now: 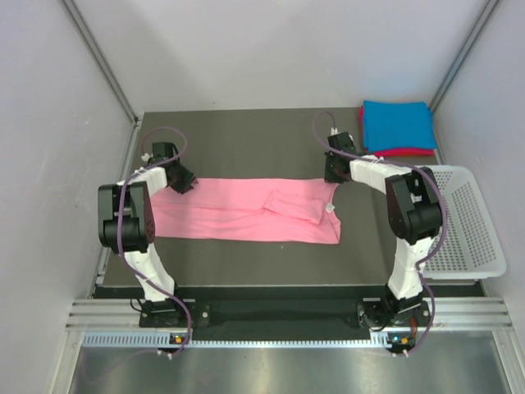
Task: Fold and stack the t-shirts
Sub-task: Fold the tshirt
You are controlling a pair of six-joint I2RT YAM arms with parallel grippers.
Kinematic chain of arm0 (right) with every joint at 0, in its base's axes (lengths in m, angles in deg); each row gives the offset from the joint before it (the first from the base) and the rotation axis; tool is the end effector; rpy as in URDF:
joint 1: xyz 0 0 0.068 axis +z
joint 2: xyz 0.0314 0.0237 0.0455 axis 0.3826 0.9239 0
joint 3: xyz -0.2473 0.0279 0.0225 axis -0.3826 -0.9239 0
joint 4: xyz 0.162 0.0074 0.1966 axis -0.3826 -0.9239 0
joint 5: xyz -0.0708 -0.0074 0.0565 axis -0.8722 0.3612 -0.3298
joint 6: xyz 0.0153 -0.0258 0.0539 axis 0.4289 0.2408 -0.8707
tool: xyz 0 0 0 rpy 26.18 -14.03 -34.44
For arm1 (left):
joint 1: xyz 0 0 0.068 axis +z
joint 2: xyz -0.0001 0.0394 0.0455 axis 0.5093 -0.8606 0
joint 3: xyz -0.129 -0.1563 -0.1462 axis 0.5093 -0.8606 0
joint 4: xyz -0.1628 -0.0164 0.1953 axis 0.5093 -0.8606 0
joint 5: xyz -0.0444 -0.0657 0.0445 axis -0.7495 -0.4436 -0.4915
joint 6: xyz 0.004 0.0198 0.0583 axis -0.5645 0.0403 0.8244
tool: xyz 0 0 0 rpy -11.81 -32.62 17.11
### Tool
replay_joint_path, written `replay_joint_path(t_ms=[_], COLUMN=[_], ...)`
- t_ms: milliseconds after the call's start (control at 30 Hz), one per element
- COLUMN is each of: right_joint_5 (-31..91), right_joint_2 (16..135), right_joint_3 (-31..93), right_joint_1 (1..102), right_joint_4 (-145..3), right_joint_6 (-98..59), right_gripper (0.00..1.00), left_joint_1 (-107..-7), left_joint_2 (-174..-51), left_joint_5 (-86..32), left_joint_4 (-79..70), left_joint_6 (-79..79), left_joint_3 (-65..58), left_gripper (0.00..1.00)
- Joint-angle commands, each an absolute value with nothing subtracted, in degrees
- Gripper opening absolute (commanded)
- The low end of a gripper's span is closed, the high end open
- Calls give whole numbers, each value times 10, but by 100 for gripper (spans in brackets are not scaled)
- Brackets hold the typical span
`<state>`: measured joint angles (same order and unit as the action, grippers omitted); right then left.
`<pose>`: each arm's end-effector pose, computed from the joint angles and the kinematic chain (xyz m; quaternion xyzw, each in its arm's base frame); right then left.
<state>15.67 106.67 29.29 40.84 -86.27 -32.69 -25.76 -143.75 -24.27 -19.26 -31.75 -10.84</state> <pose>0.3853 0.1217 0.1381 0.0335 0.9499 0.0450 0.3075 0.3743 0.0273 0.1336 -0.3781 0.8728 -0.1445 0.2727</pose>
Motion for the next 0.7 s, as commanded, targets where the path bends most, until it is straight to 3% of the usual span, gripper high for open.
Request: replay_joint_path(t_ms=[0,167,400,667], right_joint_5=[129,132,168,217], right_joint_2=[1091,1103,1071,1004], right_joint_3=[316,338,360,374], right_joint_1=[392,391,391,379], right_joint_4=[-868,-872,-881,-925], right_joint_6=[-321,-308,-294,-274], right_gripper=[7,7,11,21], left_joint_1=[-254,-255,-284,-341], left_joint_2=[-1430,-1393,-1347,-1244], left_joint_5=[-256,-213,-353,-519], left_joint_4=[-204,-253,-244,-227], left_joint_6=[-319,-283,-240,-221], left_joint_3=[-101,-35,-19,-100], left_gripper=[34,34,34,35])
